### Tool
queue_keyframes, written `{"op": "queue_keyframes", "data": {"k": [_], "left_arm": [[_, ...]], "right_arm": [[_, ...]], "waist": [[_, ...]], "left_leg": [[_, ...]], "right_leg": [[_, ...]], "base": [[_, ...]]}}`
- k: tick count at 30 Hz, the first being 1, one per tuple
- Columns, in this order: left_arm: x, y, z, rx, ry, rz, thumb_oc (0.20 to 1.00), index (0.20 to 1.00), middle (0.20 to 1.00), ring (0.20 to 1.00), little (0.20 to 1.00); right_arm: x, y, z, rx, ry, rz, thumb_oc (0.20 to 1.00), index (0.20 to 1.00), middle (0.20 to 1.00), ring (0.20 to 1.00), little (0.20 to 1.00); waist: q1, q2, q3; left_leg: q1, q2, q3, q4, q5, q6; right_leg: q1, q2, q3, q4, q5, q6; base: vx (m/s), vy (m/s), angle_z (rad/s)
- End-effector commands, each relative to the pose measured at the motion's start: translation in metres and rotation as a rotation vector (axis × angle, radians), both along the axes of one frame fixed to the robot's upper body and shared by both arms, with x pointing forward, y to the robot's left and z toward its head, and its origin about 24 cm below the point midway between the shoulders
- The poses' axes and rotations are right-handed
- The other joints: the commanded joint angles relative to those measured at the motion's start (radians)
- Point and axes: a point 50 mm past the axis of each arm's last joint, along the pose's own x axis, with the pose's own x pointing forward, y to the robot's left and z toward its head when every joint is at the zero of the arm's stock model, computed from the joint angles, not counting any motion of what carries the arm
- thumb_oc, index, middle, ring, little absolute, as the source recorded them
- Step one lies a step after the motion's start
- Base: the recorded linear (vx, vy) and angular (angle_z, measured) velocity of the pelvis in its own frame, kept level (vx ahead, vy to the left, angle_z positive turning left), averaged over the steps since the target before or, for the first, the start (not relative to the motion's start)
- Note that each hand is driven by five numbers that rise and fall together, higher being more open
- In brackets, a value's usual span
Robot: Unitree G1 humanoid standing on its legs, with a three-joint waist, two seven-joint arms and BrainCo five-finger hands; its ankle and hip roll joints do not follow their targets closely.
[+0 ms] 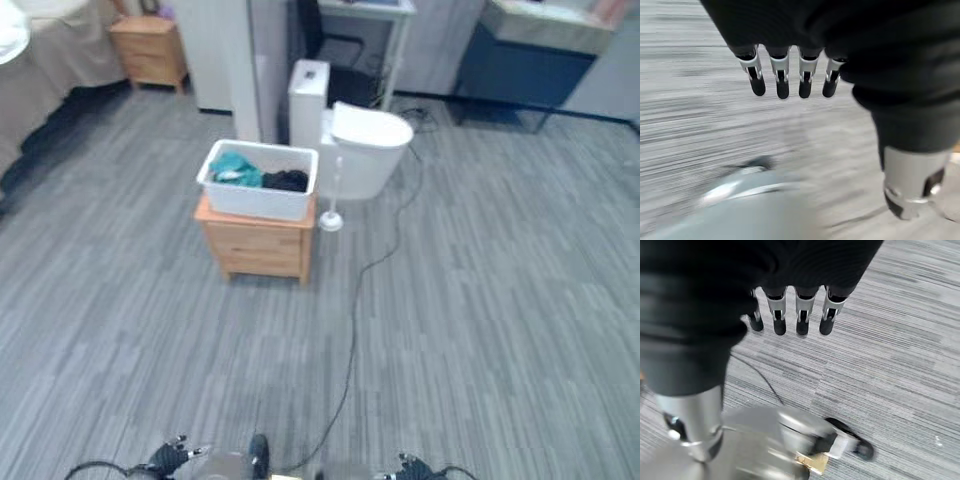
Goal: Grab the laundry basket,head to the washer,open it,put in the laundry and shut it.
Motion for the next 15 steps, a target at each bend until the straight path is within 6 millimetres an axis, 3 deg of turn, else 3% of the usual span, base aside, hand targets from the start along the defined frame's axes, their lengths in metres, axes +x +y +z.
{"op": "queue_keyframes", "data": {"k": [1, 2, 3, 4, 5, 8, 11, 12, 13, 14, 15], "left_arm": [[0.037, 0.002, 0.016, 0.013, -0.135, -0.033, 1.0, 1.0, 1.0, 1.0, 1.0], [0.038, 0.001, 0.016, 0.015, -0.139, -0.042, 1.0, 1.0, 1.0, 1.0, 1.0], [0.038, 0.001, 0.016, 0.015, -0.139, -0.042, 1.0, 1.0, 1.0, 1.0, 1.0], [0.04, -0.002, 0.016, 0.014, -0.142, -0.053, 1.0, 1.0, 1.0, 1.0, 1.0], [0.042, -0.004, 0.016, 0.02, -0.145, -0.066, 1.0, 1.0, 1.0, 1.0, 1.0], [0.039, -0.005, 0.014, 0.026, -0.131, -0.072, 1.0, 1.0, 1.0, 1.0, 1.0], [0.024, -0.004, 0.008, 0.035, -0.081, -0.074, 1.0, 1.0, 1.0, 1.0, 1.0], [0.019, -0.003, 0.006, 0.04, -0.063, -0.064, 1.0, 1.0, 1.0, 1.0, 1.0], [0.016, 0.0, 0.005, 0.04, -0.062, -0.041, 1.0, 1.0, 1.0, 1.0, 1.0], [0.016, 0.004, 0.007, 0.042, -0.068, -0.023, 1.0, 1.0, 1.0, 1.0, 1.0], [0.018, 0.01, 0.01, 0.048, -0.1, 0.029, 1.0, 1.0, 1.0, 1.0, 1.0]], "right_arm": [[0.033, 0.004, 0.009, 0.015, -0.096, 0.075, 1.0, 1.0, 1.0, 1.0, 1.0], [0.033, 0.003, 0.009, 0.009, -0.092, 0.086, 1.0, 1.0, 1.0, 1.0, 1.0], [0.033, 0.003, 0.009, 0.009, -0.092, 0.086, 1.0, 1.0, 1.0, 1.0, 1.0], [0.034, 0.003, 0.009, 0.007, -0.093, 0.085, 1.0, 1.0, 1.0, 1.0, 1.0], [0.033, 0.002, 0.008, 0.005, -0.084, 0.079, 1.0, 1.0, 1.0, 1.0, 1.0], [0.027, 0.0, 0.007, -0.002, -0.064, 0.073, 1.0, 1.0, 1.0, 1.0, 1.0], [0.013, -0.007, 0.005, -0.017, -0.036, 0.033, 1.0, 1.0, 1.0, 1.0, 1.0], [0.012, -0.011, 0.006, -0.025, -0.041, 0.006, 1.0, 1.0, 1.0, 1.0, 1.0], [0.011, -0.017, 0.007, -0.036, -0.053, -0.037, 1.0, 1.0, 1.0, 1.0, 1.0], [0.012, -0.022, 0.009, -0.053, -0.068, -0.065, 1.0, 1.0, 1.0, 1.0, 1.0], [0.02, -0.036, 0.015, -0.101, -0.117, -0.128, 1.0, 1.0, 1.0, 1.0, 1.0]], "waist": [[-0.003, 0.066, 0.045], [-0.01, 0.062, 0.047], [-0.011, 0.063, 0.046], [-0.017, 0.062, 0.043], [-0.034, 0.057, 0.041], [-0.042, 0.062, 0.043], [-0.056, 0.05, 0.013], [-0.066, 0.052, 0.005], [-0.068, 0.047, 0.011], [-0.065, 0.037, 0.024], [-0.04, 0.019, 0.06]], "left_leg": [[0.014, 0.021, -0.056, 0.042, -0.073, 0.037], [0.036, 0.02, -0.066, 0.033, -0.093, 0.023], [0.035, 0.021, -0.067, 0.032, -0.092, 0.022], [0.062, 0.026, -0.08, 0.018, -0.107, 0.007], [0.099, 0.029, -0.11, 0.013, -0.13, -0.011], [0.149, 0.053, -0.117, 0.012, -0.143, -0.03], [0.196, 0.086, -0.134, 0.048, -0.147, -0.062], [0.172, 0.119, -0.137, 0.136, -0.097, -0.083], [0.093, 0.161, -0.131, 0.32, -0.013, -0.098], [0.007, 0.192, -0.139, 0.506, 0.042, -0.096], [-0.122, 0.217, -0.152, 0.732, 0.072, -0.056]], "right_leg": [[0.094, 0.02, -0.039, -0.532, 0.147, -0.003], [0.086, 0.023, -0.02, -0.688, 0.145, 0.002], [0.088, 0.025, -0.022, -0.694, 0.148, 0.001], [0.08, 0.026, 0.004, -0.806, 0.157, 0.011], [0.046, 0.016, 0.098, -0.975, 0.214, 0.039], [0.025, 0.014, 0.126, -1.018, 0.246, 0.058], [0.051, 0.029, 0.127, -0.978, 0.27, 0.049], [0.062, 0.052, 0.14, -0.953, 0.268, 0.032], [0.079, 0.072, 0.139, -0.93, 0.259, 0.006], [0.098, 0.088, 0.128, -0.916, 0.244, -0.024], [0.138, 0.116, 0.105, -0.914, 0.21, -0.072]], "base": [[0.5, -0.169, 0.01], [0.5, -0.168, 0.32], [0.37, -0.155, 0.49], [0.52, -0.201, 0.57], [0.52, -0.199, 0.51], [0.49, -0.222, 0.62], [0.47, -0.302, 0.61], [0.25, -0.302, 0.62], [0.31, -0.463, 0.45], [0.21, -0.567, 0.29], [0.17, -0.5, 0.02]]}}
